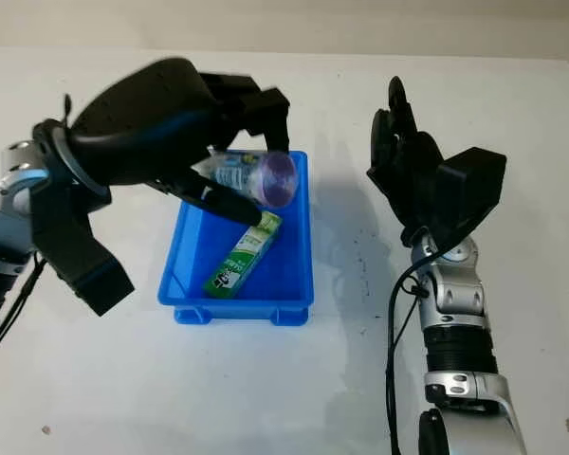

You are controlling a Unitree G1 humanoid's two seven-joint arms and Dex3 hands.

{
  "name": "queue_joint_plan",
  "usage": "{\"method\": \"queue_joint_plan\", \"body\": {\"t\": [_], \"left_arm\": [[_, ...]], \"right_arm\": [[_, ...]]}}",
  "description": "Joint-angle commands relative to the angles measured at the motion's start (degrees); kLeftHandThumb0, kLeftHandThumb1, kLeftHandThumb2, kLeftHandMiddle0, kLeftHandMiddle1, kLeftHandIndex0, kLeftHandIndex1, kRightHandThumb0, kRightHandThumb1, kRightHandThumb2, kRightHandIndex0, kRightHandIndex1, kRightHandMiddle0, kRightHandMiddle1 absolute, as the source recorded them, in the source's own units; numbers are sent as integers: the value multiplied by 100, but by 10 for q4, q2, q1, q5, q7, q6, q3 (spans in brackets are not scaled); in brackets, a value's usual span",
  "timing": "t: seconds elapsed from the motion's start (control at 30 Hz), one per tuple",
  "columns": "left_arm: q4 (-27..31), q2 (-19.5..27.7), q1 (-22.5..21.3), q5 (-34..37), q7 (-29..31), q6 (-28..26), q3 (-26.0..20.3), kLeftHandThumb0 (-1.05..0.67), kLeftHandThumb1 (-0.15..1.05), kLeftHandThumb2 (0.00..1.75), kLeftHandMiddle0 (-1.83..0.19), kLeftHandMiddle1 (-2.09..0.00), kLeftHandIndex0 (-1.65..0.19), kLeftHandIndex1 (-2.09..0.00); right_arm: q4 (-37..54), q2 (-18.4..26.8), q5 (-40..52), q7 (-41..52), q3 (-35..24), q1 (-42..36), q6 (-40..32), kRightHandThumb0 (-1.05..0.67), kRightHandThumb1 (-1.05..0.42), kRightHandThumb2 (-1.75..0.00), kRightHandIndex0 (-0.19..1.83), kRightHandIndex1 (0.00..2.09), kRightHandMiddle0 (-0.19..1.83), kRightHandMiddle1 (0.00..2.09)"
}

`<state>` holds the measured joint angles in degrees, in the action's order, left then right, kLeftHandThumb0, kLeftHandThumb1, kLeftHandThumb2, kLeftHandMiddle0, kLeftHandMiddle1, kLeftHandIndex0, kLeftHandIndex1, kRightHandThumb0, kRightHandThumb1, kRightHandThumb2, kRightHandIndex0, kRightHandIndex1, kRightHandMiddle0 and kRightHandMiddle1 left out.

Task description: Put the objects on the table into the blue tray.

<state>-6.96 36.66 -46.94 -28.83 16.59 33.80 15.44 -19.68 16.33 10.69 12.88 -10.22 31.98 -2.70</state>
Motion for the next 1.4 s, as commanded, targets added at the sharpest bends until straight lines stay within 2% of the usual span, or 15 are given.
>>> {"method": "queue_joint_plan", "body": {"t": [0.0,0.07,0.13,0.17,0.23,0.27,0.37,0.47,0.73,0.8,0.87,0.9,1.0,1.07,1.37], "left_arm": [[5,-6,11,6,13,-8,0,-53,105,23,-99,-209,-45,-188],[15,-7,18,7,35,-28,-4,-52,105,21,-89,-209,-37,-163],[25,-6,21,14,61,-50,-6,-50,105,18,-76,-209,-17,-171],[30,-5,23,15,72,-61,-7,-49,105,17,-46,-198,-1,-167],[38,-2,25,19,97,-81,-8,-47,105,15,-16,-180,11,-138],[40,2,25,19,106,-84,-8,-47,105,14,-8,-158,13,-120],[43,16,23,0,118,-77,-6,-52,105,14,-8,-31,7,-45],[50,22,25,-15,121,-81,-9,-54,105,14,5,-4,10,-17],[40,23,16,42,151,-89,-25,-22,104,11,18,-4,9,-9],[26,21,16,73,159,-92,-36,-27,72,81,19,-5,6,-6],[19,17,18,96,156,-100,-49,-32,62,106,19,-4,6,-5],[17,14,21,110,153,-107,-58,-36,64,105,19,-2,6,-6],[-2,-17,34,184,127,-135,-105,-44,94,58,19,0,13,-4],[-15,-39,47,214,89,-144,-139,-61,102,44,18,-2,16,-4],[-86,-148,118,401,14,-279,-259,-86,105,83,19,0,19,0]], "right_arm": [[18,2,1,0,-4,-7,1,-75,-105,-72,-19,0,-19,0],[19,2,1,1,-3,-9,2,-75,-105,-72,-19,0,-19,0],[17,2,1,3,-3,-10,3,-75,-105,-73,-19,0,-19,0],[17,2,1,3,-3,-10,2,-75,-105,-73,-19,0,-19,0],[15,3,-1,3,-3,-10,1,-74,-105,-73,-19,0,-19,0],[15,3,-2,3,-2,-10,1,-74,-105,-73,-19,0,-19,0],[14,0,-3,2,-2,-10,2,-73,-105,-73,-19,0,-19,0],[13,-2,-2,1,-2,-11,3,-72,-105,-73,-19,0,-19,0],[7,-3,0,4,-2,-10,6,-71,-105,-74,-19,0,-19,0],[5,-2,-3,5,-1,-9,8,-71,-105,-74,-19,0,-19,0],[4,-3,-1,5,-2,-8,6,-71,-105,-74,-19,0,-19,0],[4,-4,-1,5,-2,-7,5,-71,-105,-74,-19,0,-19,0],[5,-6,0,2,-2,-5,0,-72,-105,-73,-19,0,-19,0],[3,-7,1,0,-2,-3,-2,-72,-105,-73,-19,0,-19,0],[-9,-4,7,8,-7,10,9,-77,-105,-72,-19,0,-19,0]]}}
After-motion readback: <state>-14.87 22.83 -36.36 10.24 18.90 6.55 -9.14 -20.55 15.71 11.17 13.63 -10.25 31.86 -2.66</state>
